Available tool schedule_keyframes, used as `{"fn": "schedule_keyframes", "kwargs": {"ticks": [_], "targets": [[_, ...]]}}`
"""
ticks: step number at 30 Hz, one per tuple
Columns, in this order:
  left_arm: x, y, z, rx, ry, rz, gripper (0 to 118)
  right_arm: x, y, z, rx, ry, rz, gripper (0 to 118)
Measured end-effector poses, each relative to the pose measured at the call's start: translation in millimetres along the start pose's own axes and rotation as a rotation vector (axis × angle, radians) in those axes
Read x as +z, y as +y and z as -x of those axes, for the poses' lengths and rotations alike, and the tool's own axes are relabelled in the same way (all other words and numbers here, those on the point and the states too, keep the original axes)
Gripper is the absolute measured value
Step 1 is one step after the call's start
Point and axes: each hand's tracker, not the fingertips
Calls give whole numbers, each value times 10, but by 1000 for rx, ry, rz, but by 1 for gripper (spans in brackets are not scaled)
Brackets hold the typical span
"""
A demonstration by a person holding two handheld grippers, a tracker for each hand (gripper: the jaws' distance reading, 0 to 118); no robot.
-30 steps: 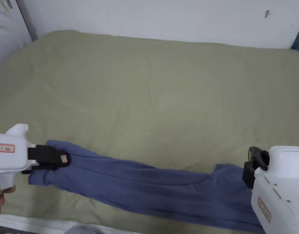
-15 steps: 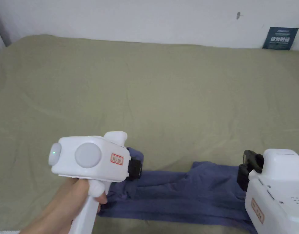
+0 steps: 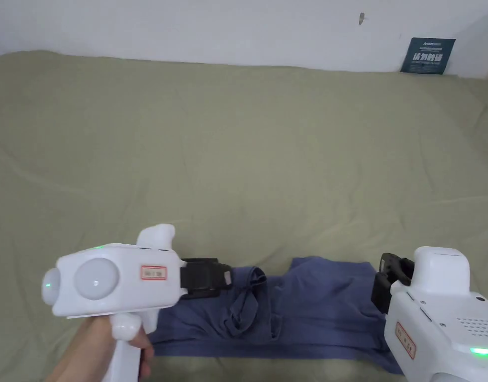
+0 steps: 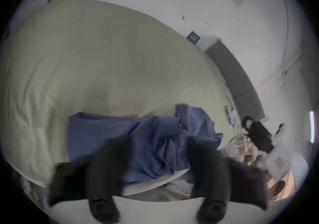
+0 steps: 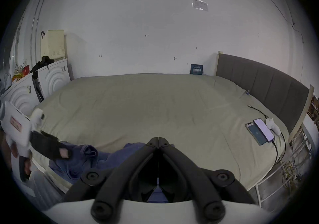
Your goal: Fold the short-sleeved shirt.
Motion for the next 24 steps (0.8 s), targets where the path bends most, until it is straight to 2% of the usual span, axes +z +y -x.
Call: {"fn": "schedule_keyframes", "kwargs": {"ticks": [2,5,15,24], "targets": [[41,-24,161,20,12,-11,0,1,-15,27,-1,10,2,0],[-39,-134,311,54,22,21,0,-17,-34,60,3,21,11,0],[-1087,-361,116,128,-165,202,0,-53,-41,22,25,16,34,0],[-1093,-358,139,132,-174,185,0,-97,-68,8,30,-2,54,0]]}}
